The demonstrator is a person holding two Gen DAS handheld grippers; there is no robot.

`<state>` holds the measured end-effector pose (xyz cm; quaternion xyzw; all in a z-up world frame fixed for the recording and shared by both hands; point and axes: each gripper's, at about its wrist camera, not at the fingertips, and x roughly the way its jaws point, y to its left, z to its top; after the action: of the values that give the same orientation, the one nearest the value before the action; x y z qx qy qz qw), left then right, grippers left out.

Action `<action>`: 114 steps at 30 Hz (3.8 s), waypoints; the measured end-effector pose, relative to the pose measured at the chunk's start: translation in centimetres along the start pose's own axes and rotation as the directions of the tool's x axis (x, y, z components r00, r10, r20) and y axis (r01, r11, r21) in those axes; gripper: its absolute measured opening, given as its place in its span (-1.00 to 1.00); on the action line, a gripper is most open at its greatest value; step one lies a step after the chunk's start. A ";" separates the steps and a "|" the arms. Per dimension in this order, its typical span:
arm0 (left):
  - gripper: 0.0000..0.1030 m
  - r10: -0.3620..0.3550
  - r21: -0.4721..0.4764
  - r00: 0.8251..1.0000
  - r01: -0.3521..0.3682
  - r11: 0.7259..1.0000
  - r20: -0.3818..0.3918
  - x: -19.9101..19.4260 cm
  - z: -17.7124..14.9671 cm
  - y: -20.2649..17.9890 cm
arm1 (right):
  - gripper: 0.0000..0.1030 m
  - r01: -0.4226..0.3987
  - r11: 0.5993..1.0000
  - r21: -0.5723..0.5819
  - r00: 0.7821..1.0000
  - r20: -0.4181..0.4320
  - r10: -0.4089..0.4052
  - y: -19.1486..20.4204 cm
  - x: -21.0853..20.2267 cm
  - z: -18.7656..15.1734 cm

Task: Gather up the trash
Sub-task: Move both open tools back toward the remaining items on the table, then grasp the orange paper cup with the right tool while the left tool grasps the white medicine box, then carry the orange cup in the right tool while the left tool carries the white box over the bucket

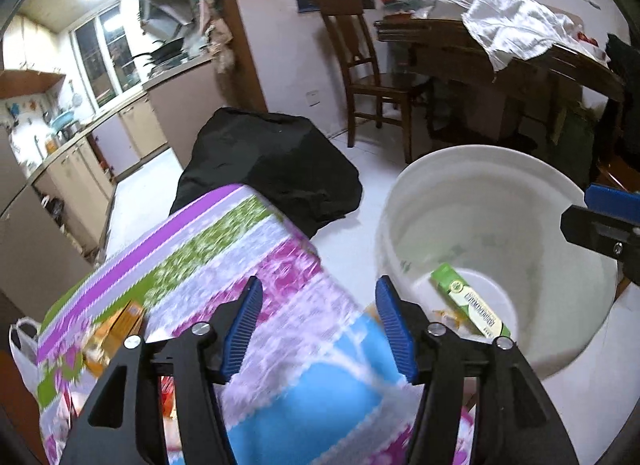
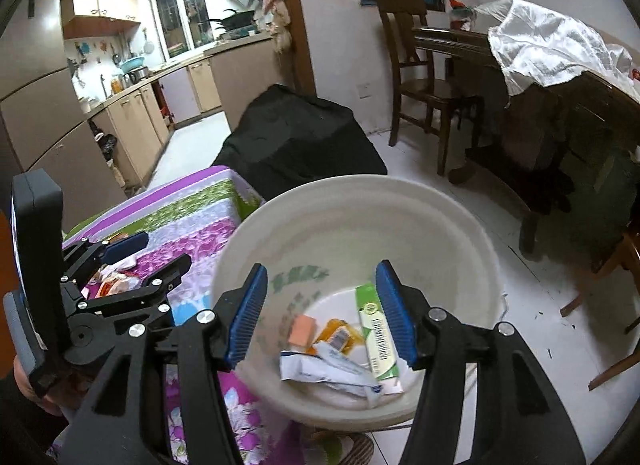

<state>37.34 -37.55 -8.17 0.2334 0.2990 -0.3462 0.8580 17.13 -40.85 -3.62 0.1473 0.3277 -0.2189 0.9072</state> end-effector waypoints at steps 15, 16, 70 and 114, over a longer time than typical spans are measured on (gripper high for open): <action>0.18 0.110 -0.237 0.983 -0.143 0.961 -0.147 -5.7 -12.9 12.8 | 0.27 -0.174 0.964 -0.201 0.984 -0.073 0.162 11.6 1.4 -5.3; 0.18 0.125 -0.256 0.979 -0.164 0.953 -0.163 -6.3 -14.2 14.0 | 0.29 -0.190 0.960 -0.207 0.981 -0.085 0.176 12.3 1.6 -5.6; 0.52 -0.111 -0.583 0.974 -0.027 0.812 -0.199 -17.3 -25.8 23.3 | -0.31 -0.544 0.409 -0.733 0.827 -0.386 0.409 27.3 5.6 -12.4; 0.54 -0.057 -0.021 0.980 0.054 0.998 -0.188 -9.7 -17.2 15.9 | 0.16 -0.355 0.905 -0.235 0.933 -0.142 0.330 12.6 -1.4 -14.8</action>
<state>37.28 -12.36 -10.79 0.2499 0.3883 -0.3441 0.8176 14.57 -23.56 -12.12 0.0947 0.3667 -0.0045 0.9255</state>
